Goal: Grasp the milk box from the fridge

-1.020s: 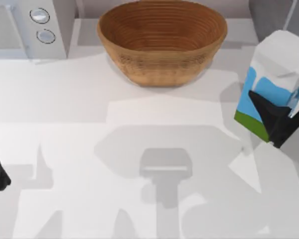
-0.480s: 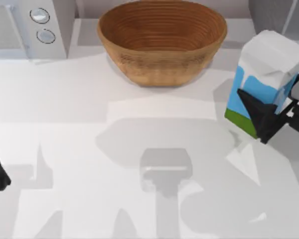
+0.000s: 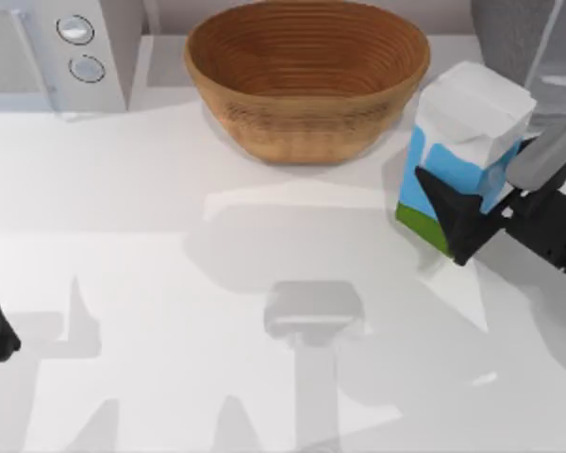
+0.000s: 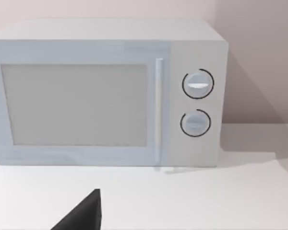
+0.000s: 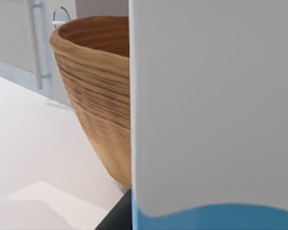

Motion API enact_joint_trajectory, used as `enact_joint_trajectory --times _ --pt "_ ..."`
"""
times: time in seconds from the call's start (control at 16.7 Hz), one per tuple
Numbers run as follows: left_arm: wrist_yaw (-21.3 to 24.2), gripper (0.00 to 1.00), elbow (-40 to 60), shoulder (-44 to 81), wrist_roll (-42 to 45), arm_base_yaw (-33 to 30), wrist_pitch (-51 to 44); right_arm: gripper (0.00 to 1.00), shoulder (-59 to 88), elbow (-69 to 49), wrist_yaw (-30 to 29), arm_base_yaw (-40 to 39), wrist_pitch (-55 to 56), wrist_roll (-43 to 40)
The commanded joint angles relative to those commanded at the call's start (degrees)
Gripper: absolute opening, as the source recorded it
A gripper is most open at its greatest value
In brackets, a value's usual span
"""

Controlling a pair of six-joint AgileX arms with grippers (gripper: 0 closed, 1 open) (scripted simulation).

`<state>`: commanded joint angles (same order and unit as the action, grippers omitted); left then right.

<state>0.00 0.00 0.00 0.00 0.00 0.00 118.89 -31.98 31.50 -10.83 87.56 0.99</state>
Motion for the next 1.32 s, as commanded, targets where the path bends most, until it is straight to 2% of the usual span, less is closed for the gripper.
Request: enact_joint_trajectory --times 0.18,0.96,1.32 --pt "0.00 1.00 0.00 0.00 0.00 0.00 0.00 0.00 0.00 0.00 0.00 0.00 0.00 0.00" --pt "0.00 1.00 0.00 0.00 0.00 0.00 0.00 0.98 0.00 0.00 0.00 0.00 0.00 0.00" --pt "0.00 1.00 0.00 0.00 0.00 0.00 0.00 1.00 0.00 0.00 0.00 0.00 0.00 0.00"
